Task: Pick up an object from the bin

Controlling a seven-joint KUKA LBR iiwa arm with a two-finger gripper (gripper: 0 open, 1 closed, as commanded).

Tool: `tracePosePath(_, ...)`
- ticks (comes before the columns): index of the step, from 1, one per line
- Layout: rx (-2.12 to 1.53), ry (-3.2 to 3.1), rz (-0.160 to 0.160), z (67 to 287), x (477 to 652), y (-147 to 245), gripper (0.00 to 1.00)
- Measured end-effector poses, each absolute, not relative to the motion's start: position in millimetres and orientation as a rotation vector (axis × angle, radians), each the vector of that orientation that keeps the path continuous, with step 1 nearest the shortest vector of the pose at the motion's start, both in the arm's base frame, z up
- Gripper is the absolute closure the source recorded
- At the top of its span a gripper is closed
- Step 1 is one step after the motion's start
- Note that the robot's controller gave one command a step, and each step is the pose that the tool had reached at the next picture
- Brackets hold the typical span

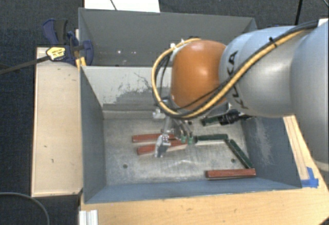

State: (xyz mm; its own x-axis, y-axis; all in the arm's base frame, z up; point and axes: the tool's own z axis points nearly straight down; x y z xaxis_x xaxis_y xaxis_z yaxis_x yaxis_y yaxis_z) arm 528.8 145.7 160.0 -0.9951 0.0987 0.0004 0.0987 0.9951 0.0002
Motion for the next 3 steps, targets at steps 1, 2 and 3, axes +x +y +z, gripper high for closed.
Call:
tracePosePath(1,0.138,-3.144,-0.002,136.5,568.7,126.2,0.00)
tracePosePath(2,-0.110,-3.145,-0.003,69.7,559.5,127.7,0.00)
tracePosePath(3,0.191,-3.146,-0.007,75.0,581.1,121.8,1.00)
